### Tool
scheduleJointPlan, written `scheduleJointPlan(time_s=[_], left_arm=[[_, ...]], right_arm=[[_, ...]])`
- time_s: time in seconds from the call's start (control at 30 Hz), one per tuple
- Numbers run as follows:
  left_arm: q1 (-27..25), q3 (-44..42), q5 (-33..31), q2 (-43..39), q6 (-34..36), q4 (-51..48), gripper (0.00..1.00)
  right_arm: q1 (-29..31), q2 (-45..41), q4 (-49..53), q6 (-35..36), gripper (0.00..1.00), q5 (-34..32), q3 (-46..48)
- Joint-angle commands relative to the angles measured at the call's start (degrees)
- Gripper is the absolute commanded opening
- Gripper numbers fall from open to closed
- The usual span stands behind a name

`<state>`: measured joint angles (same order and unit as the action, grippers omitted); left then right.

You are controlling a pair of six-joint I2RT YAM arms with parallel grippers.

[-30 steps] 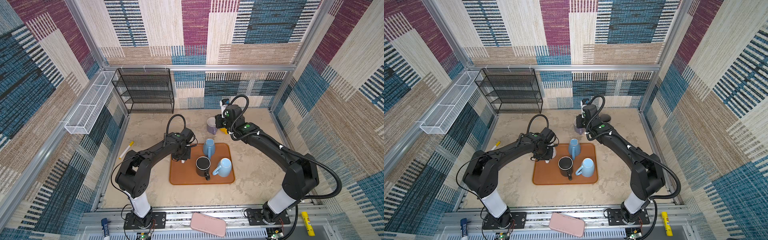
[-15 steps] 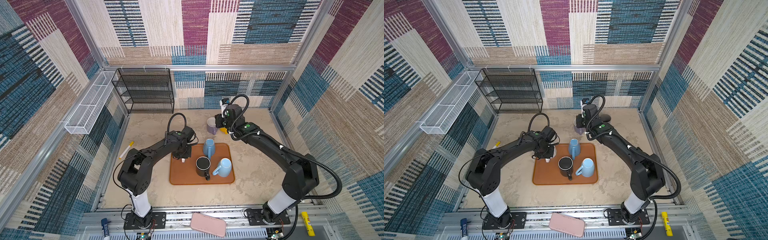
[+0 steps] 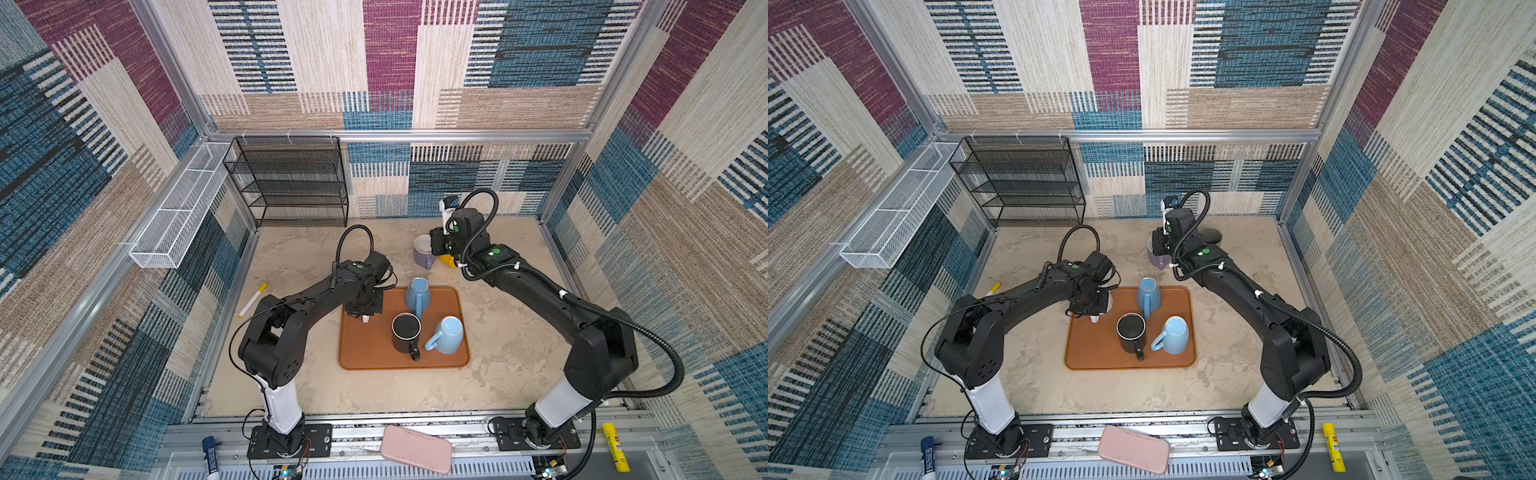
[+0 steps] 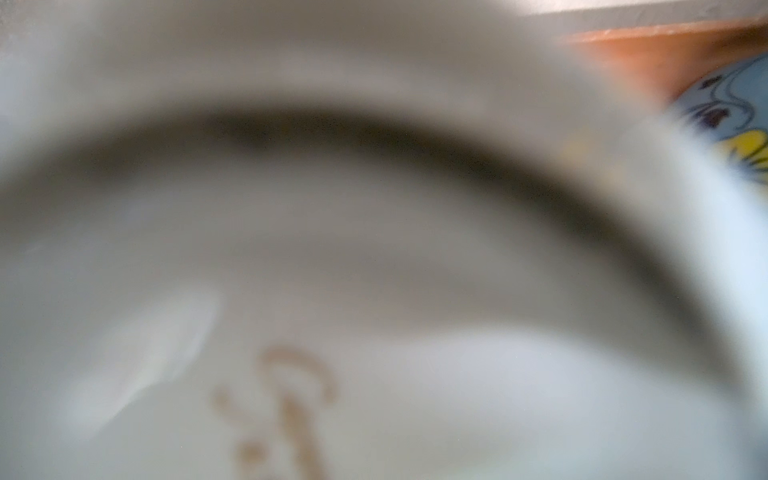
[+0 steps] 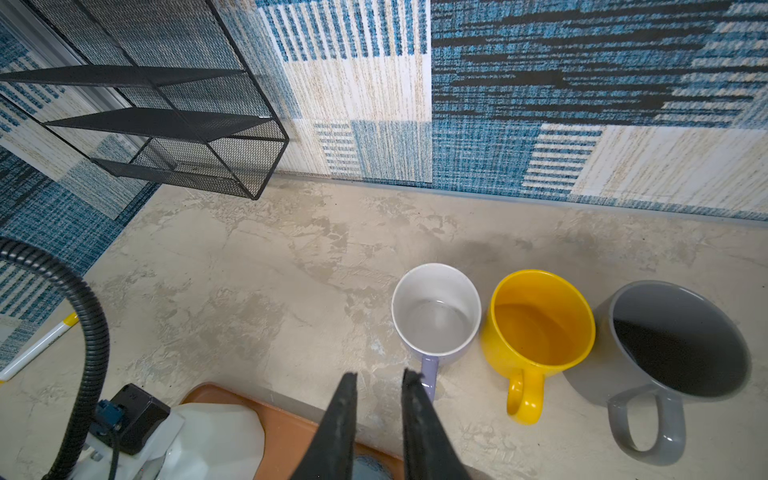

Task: Turn the mug right side up
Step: 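Grasp the white mug's base with the left gripper and lift it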

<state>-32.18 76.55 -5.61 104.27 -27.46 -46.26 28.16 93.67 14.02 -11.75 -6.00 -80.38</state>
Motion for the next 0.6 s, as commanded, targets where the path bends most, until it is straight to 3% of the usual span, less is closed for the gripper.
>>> scheduleJointPlan(time_s=[0.0,0.07,0.3,0.57], left_arm=[[0.1,0.2,-1.0,0.1,1.3,-1.1,0.05],[0.1,0.3,-1.1,-0.1,1.5,-1.2,0.0],[0.1,0.9,-1.6,-1.2,2.0,-1.1,0.0],[0.6,1.3,-1.4,-3.0,2.7,0.2,0.0]], right_arm=[[0.0,-0.4,-1.4,0.3,0.24,0.8,-0.2],[-0.1,-0.5,-1.7,0.2,0.24,1.3,0.1],[0.0,-0.9,-3.2,-0.6,0.25,3.7,1.6],[0.0,-2.5,-6.5,-1.8,0.36,5.8,4.4]])
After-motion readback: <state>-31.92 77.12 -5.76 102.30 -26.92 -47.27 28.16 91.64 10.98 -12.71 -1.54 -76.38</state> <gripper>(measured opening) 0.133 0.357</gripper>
